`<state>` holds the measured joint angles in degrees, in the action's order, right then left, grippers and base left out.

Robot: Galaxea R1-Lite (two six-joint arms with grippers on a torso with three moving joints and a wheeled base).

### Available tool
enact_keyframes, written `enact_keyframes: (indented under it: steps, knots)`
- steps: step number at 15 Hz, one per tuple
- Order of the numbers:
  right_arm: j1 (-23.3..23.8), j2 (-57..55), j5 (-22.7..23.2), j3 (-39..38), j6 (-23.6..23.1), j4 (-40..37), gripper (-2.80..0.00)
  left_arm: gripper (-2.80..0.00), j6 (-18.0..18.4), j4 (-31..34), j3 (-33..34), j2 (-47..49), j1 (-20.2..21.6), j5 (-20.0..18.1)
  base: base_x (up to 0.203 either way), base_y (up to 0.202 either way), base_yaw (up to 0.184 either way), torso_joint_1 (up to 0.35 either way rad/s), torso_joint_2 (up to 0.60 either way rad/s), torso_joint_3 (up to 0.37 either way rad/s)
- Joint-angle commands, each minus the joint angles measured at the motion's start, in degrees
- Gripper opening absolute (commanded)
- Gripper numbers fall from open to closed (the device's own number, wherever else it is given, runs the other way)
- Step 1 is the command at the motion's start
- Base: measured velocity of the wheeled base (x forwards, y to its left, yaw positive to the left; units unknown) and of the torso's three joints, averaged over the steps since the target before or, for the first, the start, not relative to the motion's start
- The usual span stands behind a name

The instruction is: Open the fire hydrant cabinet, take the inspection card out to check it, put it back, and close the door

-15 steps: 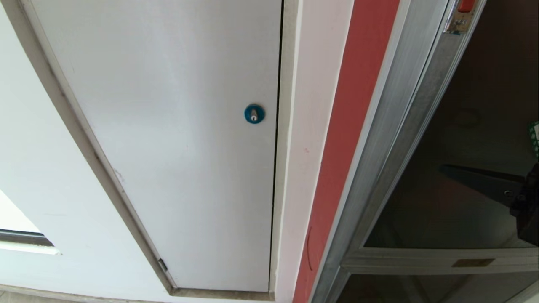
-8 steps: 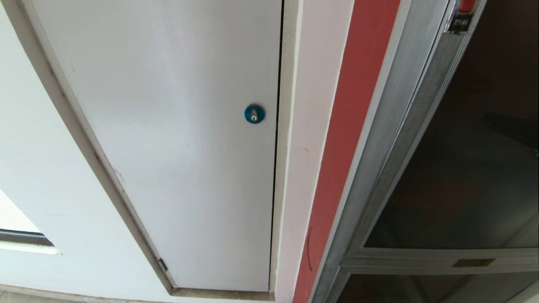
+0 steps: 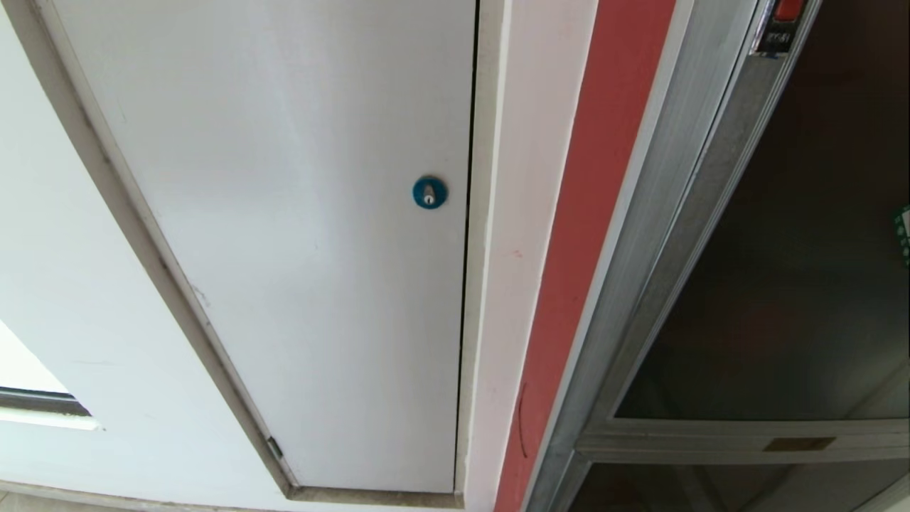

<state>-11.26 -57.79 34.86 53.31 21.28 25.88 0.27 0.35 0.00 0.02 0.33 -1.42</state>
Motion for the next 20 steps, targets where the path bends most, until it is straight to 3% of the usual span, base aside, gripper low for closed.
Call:
enact_keyframes:
  steps: [1, 5, 20]
  knots:
    - [-0.1, -1.8, 0.5, 3.7, 0.9, 0.1, -2.80, -2.80, 0.0, 0.0, 0.0, 0.1, 0.0, 0.0, 0.000, 0.000, 0.000, 0.000, 0.00, 0.000]
    - [-0.1, -4.0, 0.7, 10.9, 1.0, -7.4, -2.80, -2.80, 0.0, 0.0, 0.0, 0.1, 0.0, 0.0, 0.000, 0.000, 0.000, 0.000, 0.00, 0.000]
    - [-1.5, -13.3, 1.3, 26.1, 1.0, -13.5, -2.80, -2.80, 0.0, 0.0, 0.0, 0.1, 0.0, 0.0, 0.000, 0.000, 0.000, 0.000, 0.00, 0.000]
